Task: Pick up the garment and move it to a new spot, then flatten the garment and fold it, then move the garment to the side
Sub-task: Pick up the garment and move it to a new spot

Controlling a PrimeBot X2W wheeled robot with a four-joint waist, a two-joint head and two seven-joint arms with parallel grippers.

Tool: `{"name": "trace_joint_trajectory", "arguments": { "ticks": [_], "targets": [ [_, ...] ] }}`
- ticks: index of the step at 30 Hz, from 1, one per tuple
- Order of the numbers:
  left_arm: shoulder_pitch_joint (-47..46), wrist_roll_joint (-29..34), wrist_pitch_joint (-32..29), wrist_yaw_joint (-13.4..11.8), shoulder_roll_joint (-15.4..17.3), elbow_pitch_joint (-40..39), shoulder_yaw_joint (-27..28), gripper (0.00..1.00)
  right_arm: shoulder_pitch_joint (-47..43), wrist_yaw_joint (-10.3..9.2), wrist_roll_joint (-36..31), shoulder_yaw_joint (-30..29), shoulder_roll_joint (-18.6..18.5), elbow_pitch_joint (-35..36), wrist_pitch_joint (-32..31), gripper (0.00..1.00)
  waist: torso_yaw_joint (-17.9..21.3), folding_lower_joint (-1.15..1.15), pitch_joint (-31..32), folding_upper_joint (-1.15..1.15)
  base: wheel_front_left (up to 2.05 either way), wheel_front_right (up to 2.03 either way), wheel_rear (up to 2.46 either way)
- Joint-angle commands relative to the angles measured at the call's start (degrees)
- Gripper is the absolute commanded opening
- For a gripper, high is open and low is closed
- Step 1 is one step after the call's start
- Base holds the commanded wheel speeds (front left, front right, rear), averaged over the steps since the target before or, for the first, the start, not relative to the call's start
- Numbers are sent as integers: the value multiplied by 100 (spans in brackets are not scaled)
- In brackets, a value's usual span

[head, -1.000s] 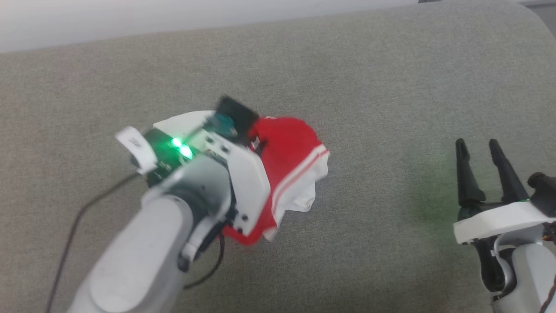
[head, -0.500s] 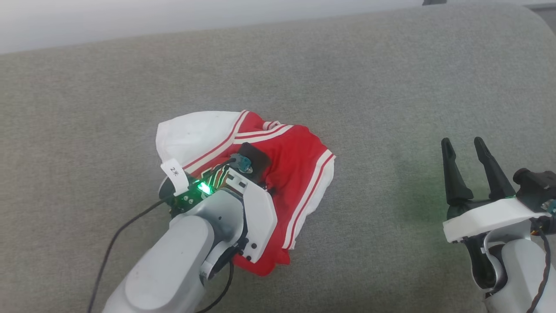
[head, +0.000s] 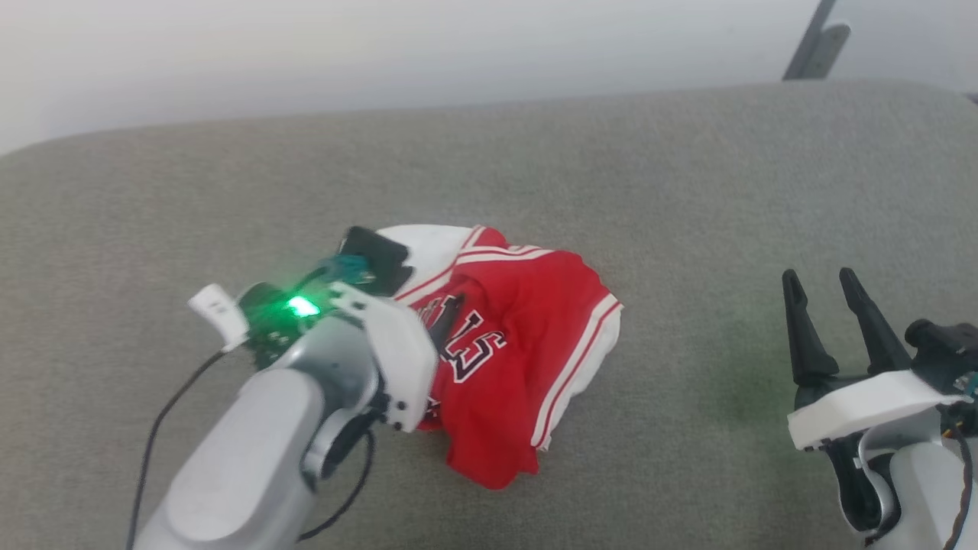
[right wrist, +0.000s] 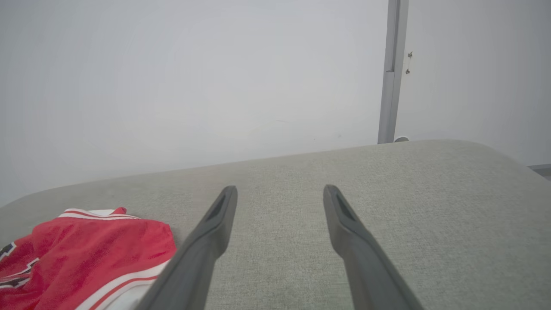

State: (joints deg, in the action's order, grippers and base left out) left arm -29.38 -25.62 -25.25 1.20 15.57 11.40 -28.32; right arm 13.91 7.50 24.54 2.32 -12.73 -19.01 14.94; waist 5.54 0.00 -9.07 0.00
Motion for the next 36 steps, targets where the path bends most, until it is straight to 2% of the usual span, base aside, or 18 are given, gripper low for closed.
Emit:
{"name": "trace_joint_trajectory", "arguments": {
  "ticks": [1, 7, 14, 22, 29, 36],
  "targets": [
    [183, -62, 195, -57, 133, -109, 134, 100, -100, -2, -48, -3, -19, -4, 6, 100, -180, 0, 223, 0, 0, 0, 0],
    [690, -107, 964, -331, 451, -469, 662, 100, -272, -2, -80, -46, -7, 26, -58, 100, -402, 0, 558, 0, 0, 0, 0],
    [1406, -124, 2011, -515, 831, -705, 1248, 100, -477, -2, -135, -153, -2, 102, -157, 100, -640, 0, 866, 0, 0, 0, 0],
    [2270, -316, 2930, -691, 1014, -767, 1845, 100, -673, -2, -173, -269, 23, 167, -229, 100, -834, 0, 1043, 0, 0, 0, 0],
    [2836, -596, 3339, -617, 1078, -653, 2197, 100, -772, -2, -172, -299, 45, 187, -259, 100, -894, 0, 1117, 0, 0, 0, 0],
    [3295, -906, 3787, -381, 1099, -265, 2534, 100, -860, -2, -194, -318, 35, 226, -289, 100, -916, 0, 1154, 0, 0, 0, 0]
  ]
}}
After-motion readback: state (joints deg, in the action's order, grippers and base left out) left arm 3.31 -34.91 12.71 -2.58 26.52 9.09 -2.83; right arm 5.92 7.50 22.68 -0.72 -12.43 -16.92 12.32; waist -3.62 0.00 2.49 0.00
